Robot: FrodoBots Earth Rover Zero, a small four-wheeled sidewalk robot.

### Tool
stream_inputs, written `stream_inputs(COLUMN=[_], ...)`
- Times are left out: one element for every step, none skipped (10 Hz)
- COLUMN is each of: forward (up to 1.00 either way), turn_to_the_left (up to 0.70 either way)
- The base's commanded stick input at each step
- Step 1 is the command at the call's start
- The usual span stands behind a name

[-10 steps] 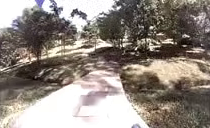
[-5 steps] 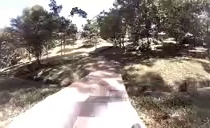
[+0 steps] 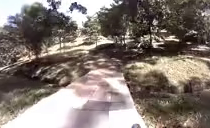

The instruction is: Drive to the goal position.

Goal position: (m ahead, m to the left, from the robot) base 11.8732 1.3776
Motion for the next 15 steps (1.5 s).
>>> stream_inputs(forward=[0.50, 0.50, 0.50, 0.50, 0.50, 0.50, 0.50, 0.50, 0.50, 0.50, 0.50, 0.50, 0.50, 0.50, 0.50], turn_to_the_left=[0.00, 0.00, 0.00, 0.00, 0.00, 0.00, 0.00, 0.00, -0.01, -0.37, -0.50, -0.50, -0.50, -0.50, -0.22])
